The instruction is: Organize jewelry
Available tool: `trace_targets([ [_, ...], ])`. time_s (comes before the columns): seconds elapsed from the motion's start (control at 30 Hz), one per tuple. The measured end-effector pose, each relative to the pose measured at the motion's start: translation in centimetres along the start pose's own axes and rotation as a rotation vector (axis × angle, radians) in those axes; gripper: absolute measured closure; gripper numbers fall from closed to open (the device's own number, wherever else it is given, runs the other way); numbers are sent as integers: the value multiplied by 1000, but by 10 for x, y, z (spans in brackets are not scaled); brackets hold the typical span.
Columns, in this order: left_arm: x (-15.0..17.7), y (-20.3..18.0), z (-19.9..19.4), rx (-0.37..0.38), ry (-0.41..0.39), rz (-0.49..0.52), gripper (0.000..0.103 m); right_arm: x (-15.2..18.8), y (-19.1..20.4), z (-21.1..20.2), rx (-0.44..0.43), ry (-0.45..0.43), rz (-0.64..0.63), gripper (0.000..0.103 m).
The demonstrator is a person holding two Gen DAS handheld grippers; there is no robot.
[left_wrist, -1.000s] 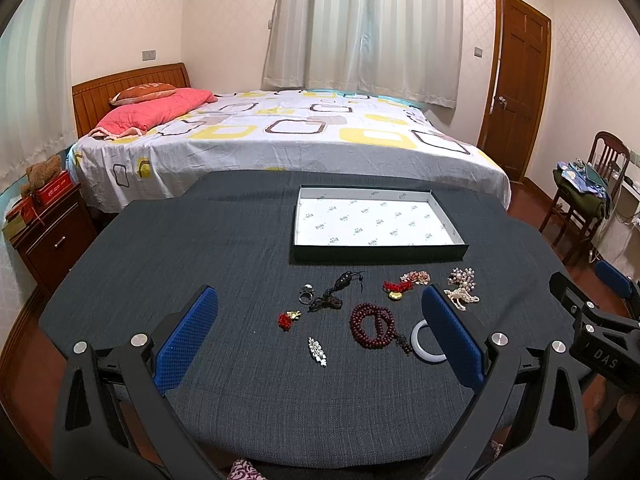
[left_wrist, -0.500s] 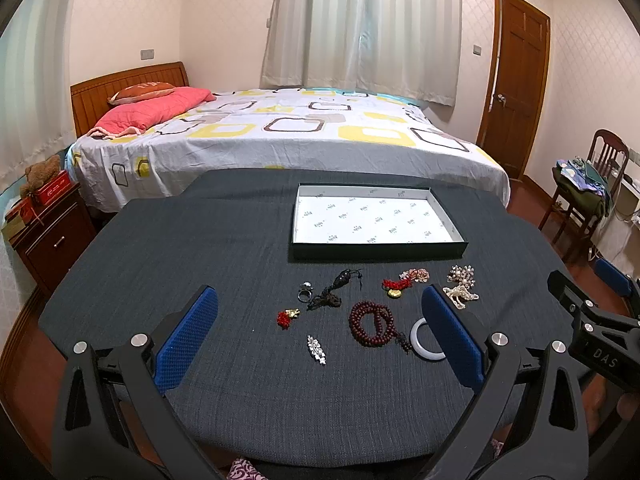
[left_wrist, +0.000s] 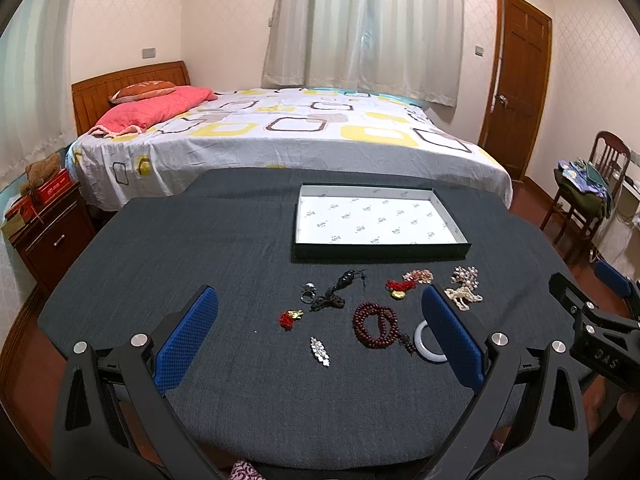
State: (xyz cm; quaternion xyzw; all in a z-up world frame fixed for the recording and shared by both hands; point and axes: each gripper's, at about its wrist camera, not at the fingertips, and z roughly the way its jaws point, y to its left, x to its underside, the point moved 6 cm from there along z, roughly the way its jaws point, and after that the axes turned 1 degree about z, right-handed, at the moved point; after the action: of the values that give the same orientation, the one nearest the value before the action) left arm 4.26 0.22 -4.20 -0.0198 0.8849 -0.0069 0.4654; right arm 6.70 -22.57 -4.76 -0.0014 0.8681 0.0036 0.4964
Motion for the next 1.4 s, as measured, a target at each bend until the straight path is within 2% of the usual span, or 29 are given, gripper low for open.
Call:
trace_targets([
  [0.1, 6, 8, 8, -23, 6, -17, 4, 5, 1, 10, -7, 4, 8, 6],
  [0.2, 15, 17, 24, -28, 45, -32, 4, 16, 0, 27, -10, 31, 19, 6],
  [0.63, 75, 29, 118, -15, 288, -14, 5, 84, 16, 108, -88, 228, -5, 6],
  [0.77, 87, 27, 140, -11, 352, -16, 19, 94, 14, 123, -101, 268, 14, 6],
  [0.93, 99, 30, 156, 4, 407, -47, 29, 101, 16, 134, -113, 300, 16, 7],
  [1.13, 98, 20, 161, 28, 402, -7, 39, 104, 18, 140, -127, 320, 16, 7],
  [1.2, 97, 19, 161, 26, 398, 0, 48, 104, 18, 141, -130, 324, 18, 7],
  [1.4, 97, 16, 159, 37, 400, 8, 63, 104, 17, 142, -132, 324, 27, 7],
])
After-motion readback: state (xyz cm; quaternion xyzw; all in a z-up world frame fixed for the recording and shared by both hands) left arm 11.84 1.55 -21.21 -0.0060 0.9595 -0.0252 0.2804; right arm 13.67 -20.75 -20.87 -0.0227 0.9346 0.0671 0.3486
